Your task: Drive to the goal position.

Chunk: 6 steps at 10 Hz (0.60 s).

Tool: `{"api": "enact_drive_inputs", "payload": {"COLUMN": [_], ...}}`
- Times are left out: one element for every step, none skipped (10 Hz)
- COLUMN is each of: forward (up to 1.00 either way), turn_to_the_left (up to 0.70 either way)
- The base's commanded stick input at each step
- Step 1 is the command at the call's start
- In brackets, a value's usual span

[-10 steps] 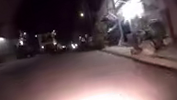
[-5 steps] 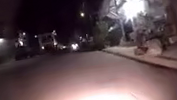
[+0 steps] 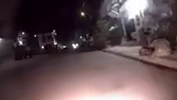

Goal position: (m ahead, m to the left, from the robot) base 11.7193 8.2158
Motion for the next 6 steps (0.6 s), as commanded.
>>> {"api": "enact_drive_inputs", "payload": {"forward": [0.60, 0.60, 0.60, 0.60, 0.60, 0.60], "turn_to_the_left": [0.00, 0.00, 0.00, 0.00, 0.00, 0.00]}}
